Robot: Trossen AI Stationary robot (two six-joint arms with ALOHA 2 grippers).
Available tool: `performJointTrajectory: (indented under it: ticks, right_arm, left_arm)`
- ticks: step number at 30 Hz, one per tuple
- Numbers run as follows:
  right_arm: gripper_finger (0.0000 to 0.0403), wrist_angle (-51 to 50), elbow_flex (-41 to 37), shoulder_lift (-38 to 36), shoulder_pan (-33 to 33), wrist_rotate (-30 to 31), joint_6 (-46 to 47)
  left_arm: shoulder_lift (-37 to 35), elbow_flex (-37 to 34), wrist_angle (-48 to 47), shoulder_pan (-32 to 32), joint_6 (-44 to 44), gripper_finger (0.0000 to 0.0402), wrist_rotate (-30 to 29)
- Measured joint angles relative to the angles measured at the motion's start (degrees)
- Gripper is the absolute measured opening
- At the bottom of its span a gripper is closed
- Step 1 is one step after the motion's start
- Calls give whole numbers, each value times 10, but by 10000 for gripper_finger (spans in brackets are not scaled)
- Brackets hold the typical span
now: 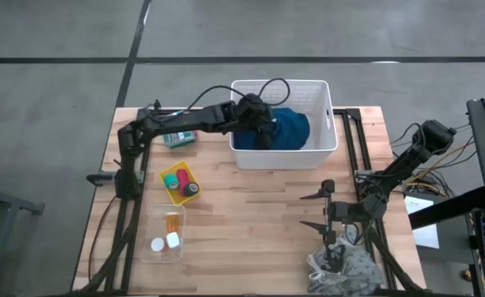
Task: Pick & place medical supplies in basket/bin
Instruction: Put the dark blue patient gown into the white bin, then put the gray patterned patient gown into the white bin
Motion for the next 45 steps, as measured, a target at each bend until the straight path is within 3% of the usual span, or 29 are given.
performJointTrajectory:
  ticks: [13,24,32,39,45]
  right_arm:
    - [327,0,0,0,0,0,-1]
    - [327,0,0,0,0,0,-1]
    - [327,0,0,0,0,0,-1]
    - [327,0,0,0,0,0,0]
    - [327,0,0,0,0,0,0]
  left_arm:
    - [-100,1,-2,-11,-13,311,19]
    - [-166,0,-51,-85,-21,310,71]
    - [-193,-7,-101,-159,-45,310,41]
    - [-245,-96,-33,-234,-51,310,-32]
    - [-333,-223,14,-266,-74,310,-43]
